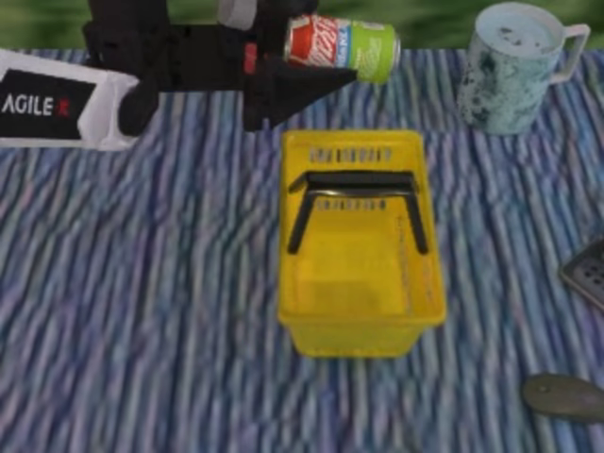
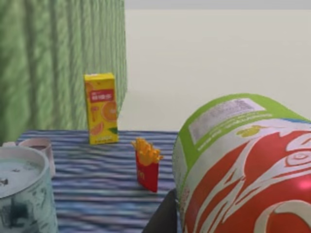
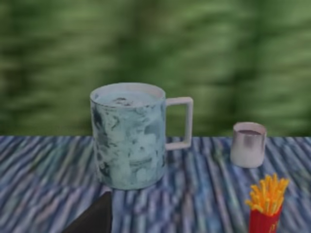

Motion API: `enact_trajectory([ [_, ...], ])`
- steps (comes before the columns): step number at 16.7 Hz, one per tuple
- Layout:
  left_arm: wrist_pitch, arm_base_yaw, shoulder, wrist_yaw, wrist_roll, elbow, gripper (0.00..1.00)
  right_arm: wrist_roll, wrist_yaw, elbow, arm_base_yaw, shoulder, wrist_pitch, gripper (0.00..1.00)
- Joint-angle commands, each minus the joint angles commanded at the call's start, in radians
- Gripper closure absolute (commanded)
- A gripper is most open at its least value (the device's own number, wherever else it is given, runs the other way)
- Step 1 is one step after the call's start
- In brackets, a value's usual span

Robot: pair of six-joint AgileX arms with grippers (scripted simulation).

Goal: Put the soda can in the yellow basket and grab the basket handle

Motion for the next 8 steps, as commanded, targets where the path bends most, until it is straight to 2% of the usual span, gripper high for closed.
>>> enact_trajectory([
  [4, 0.015, 0.005, 0.021, 0.001, 0.002, 0.001, 1.0, 0.0, 0.0, 0.0, 0.0, 0.0, 0.0, 0.0],
  [8, 0.172, 0.016, 0.139, 0.003, -0.002, -0.023, 1.0, 0.0, 0.0, 0.0, 0.0, 0.0, 0.0, 0.0],
])
